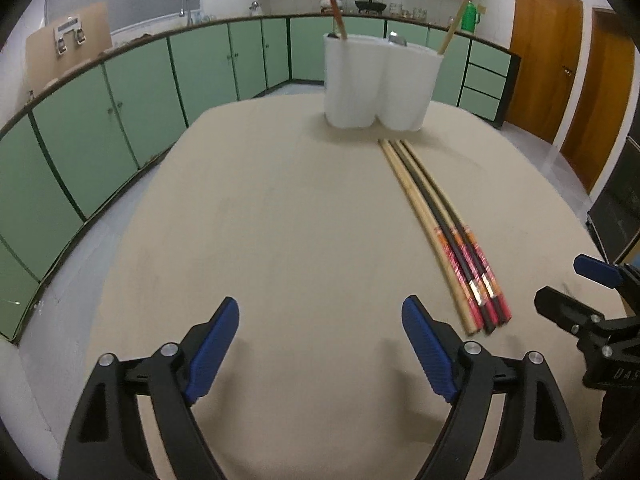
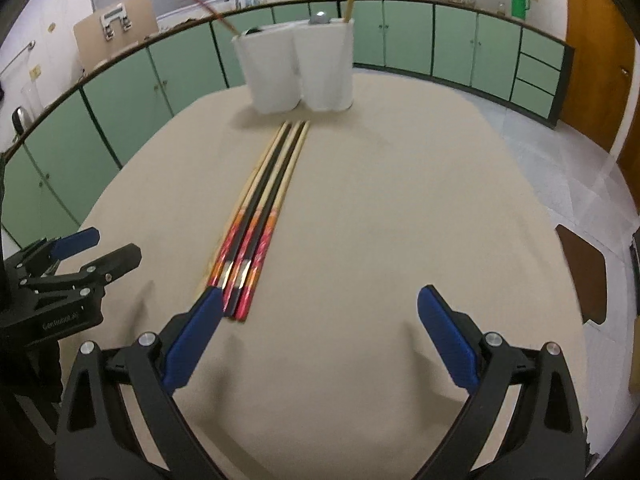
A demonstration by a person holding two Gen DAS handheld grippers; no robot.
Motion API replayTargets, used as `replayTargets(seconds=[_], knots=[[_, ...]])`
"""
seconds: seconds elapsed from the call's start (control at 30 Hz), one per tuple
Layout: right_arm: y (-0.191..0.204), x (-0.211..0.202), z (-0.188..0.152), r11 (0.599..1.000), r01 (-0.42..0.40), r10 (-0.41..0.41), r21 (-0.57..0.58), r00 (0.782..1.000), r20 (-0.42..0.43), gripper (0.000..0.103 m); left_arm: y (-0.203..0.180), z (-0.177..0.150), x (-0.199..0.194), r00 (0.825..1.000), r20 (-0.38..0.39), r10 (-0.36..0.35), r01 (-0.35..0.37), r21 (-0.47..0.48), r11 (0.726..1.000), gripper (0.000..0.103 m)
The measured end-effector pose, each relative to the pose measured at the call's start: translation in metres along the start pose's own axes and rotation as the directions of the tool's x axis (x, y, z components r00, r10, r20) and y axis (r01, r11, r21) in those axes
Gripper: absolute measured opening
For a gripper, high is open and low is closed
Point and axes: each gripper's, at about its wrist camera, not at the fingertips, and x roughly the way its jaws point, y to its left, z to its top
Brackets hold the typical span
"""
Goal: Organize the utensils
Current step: 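Withdraw both open tools from the holder back over the chopsticks, then grasp a red-patterned chopstick with the right tool while the left tool grasps a plain wooden chopstick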
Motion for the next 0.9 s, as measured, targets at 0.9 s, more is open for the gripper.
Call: replayTargets(seconds=[0.9], knots=[[-0.002,0.015,-0.003,0.999,0.043,-0.044,-0.010,0.998,-0.049,0.077,0.003,-0.007,0.000,1.000,-0.025,0.000,0.000,-0.004,1.000,0.084]])
